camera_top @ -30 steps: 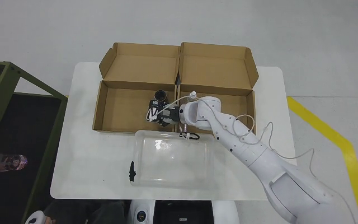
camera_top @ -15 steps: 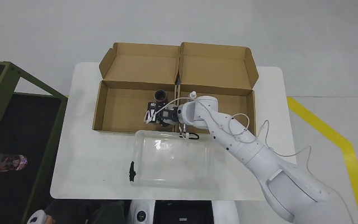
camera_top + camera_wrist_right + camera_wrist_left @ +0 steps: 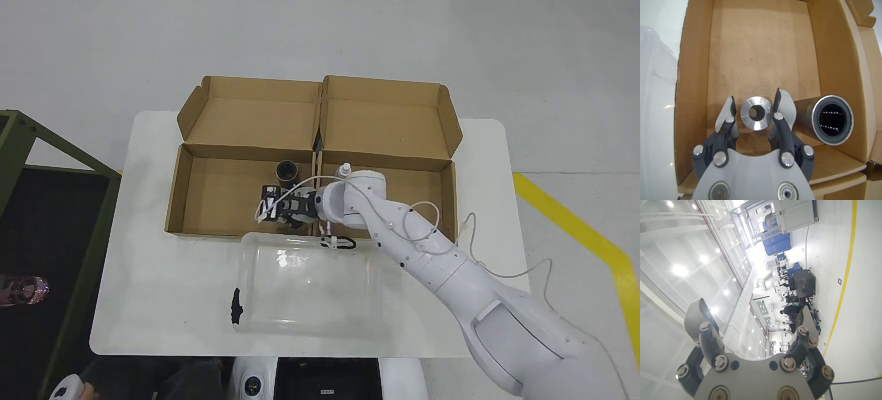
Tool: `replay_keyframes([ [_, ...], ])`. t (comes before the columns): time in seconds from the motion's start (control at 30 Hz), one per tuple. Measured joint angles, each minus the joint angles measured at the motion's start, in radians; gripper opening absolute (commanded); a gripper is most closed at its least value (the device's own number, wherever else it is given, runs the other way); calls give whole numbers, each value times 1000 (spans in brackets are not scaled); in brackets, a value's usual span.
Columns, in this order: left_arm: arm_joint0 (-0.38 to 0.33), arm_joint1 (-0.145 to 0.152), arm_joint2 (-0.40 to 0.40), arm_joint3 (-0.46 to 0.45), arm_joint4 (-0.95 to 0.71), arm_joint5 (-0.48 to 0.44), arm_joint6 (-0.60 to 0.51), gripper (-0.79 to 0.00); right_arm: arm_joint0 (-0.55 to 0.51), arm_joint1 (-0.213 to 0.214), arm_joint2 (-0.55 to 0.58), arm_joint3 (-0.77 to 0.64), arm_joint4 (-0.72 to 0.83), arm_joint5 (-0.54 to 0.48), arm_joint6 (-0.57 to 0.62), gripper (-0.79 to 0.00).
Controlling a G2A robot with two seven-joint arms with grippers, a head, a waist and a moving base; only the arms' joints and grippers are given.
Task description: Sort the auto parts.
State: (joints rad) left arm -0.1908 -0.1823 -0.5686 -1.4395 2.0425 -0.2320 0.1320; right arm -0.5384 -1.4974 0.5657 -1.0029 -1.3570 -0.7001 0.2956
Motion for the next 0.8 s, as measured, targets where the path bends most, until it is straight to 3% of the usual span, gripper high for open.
replay_keyframes([
  [0.5,0,0,0,0,0,0,0,0,-11,13,80,-107,21,-29,-40,-419],
  [0.8,0,0,0,0,0,0,0,0,-72,49,173,-251,28,-73,-43,-413],
])
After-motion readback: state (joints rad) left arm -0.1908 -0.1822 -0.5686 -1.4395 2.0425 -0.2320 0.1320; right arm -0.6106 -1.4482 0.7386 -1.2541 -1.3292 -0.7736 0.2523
